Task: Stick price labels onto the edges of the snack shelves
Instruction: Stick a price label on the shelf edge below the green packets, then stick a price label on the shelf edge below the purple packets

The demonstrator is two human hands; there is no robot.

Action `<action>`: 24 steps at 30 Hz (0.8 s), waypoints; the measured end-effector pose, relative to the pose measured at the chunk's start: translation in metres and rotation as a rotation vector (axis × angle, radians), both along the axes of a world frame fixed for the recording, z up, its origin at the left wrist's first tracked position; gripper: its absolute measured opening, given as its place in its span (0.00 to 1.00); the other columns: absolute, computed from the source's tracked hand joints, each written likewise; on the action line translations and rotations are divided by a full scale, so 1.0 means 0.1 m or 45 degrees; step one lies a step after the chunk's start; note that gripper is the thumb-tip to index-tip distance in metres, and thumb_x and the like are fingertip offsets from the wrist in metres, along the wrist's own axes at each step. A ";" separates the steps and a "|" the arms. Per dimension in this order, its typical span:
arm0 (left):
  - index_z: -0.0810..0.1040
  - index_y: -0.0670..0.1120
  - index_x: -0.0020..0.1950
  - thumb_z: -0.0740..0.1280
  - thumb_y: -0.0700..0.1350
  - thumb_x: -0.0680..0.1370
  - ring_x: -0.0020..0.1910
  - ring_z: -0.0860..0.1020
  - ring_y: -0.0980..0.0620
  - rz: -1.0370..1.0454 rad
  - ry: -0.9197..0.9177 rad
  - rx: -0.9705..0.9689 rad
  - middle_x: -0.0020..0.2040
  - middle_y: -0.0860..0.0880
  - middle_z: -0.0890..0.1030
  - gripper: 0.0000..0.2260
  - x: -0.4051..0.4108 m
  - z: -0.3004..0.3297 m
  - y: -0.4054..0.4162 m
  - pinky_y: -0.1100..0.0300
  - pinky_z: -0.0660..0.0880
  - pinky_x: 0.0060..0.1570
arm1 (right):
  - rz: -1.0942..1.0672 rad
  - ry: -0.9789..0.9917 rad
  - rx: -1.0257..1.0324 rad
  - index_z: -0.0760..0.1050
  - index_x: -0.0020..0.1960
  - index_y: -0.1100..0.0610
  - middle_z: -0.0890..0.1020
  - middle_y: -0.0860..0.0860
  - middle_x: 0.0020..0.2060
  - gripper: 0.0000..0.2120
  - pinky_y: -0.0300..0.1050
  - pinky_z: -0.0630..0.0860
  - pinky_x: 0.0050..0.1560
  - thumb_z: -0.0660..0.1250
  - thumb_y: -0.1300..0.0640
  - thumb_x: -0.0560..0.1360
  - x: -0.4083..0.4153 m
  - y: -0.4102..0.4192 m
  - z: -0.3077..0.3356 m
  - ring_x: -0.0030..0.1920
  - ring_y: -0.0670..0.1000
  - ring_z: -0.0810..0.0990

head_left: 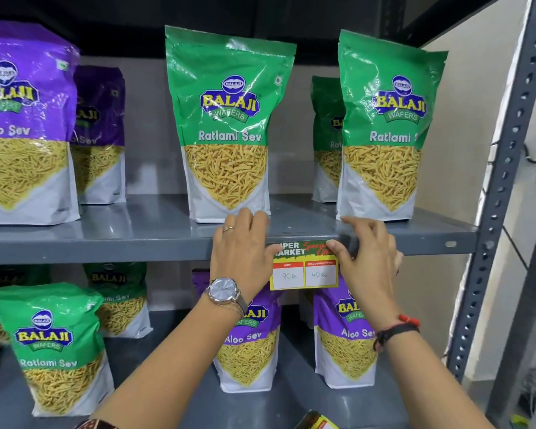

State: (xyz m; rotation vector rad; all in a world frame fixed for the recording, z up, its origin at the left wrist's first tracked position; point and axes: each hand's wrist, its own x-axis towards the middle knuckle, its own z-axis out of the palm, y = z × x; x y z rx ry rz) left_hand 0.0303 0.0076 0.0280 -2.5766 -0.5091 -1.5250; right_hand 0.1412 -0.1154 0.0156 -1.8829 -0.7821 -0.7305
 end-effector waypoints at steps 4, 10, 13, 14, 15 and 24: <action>0.79 0.42 0.45 0.74 0.42 0.68 0.48 0.76 0.39 -0.156 -0.020 -0.209 0.46 0.41 0.80 0.09 0.04 0.04 0.08 0.51 0.57 0.56 | 0.054 0.056 0.003 0.78 0.52 0.51 0.77 0.53 0.51 0.10 0.46 0.55 0.47 0.70 0.54 0.71 0.05 -0.01 0.02 0.52 0.57 0.68; 0.79 0.43 0.44 0.72 0.41 0.70 0.47 0.75 0.42 -0.236 -0.131 -0.303 0.44 0.44 0.80 0.05 0.11 0.02 0.11 0.55 0.58 0.51 | 0.116 0.138 0.093 0.79 0.50 0.49 0.74 0.48 0.45 0.09 0.45 0.54 0.48 0.71 0.55 0.70 0.13 0.03 0.06 0.53 0.58 0.69; 0.77 0.44 0.49 0.66 0.42 0.73 0.50 0.75 0.44 -0.304 -0.214 -0.212 0.47 0.44 0.80 0.07 0.06 -0.08 0.12 0.53 0.55 0.60 | 0.043 -0.048 0.226 0.75 0.57 0.51 0.77 0.50 0.59 0.15 0.46 0.59 0.50 0.69 0.56 0.71 0.09 0.01 -0.16 0.52 0.58 0.69; 0.76 0.43 0.51 0.63 0.42 0.73 0.52 0.74 0.46 -0.328 -0.274 -0.188 0.50 0.44 0.80 0.09 0.04 -0.16 0.10 0.50 0.55 0.61 | -0.005 -0.140 0.262 0.73 0.60 0.51 0.76 0.50 0.62 0.16 0.47 0.61 0.51 0.66 0.56 0.72 0.07 -0.01 -0.30 0.51 0.58 0.70; 0.75 0.42 0.54 0.61 0.41 0.73 0.55 0.72 0.46 -0.353 -0.346 -0.180 0.53 0.42 0.79 0.11 0.02 -0.28 0.07 0.49 0.58 0.62 | -0.045 -0.209 0.283 0.72 0.61 0.51 0.76 0.52 0.62 0.17 0.49 0.63 0.52 0.64 0.56 0.72 0.04 -0.03 -0.49 0.50 0.58 0.71; 0.71 0.45 0.56 0.56 0.46 0.73 0.54 0.70 0.47 -0.332 0.164 -0.534 0.55 0.40 0.79 0.14 -0.12 -2.40 -0.07 0.55 0.64 0.53 | 0.263 0.068 -0.773 0.76 0.53 0.50 0.82 0.51 0.48 0.11 0.50 0.56 0.45 0.66 0.55 0.70 -0.02 -0.14 -2.51 0.49 0.56 0.78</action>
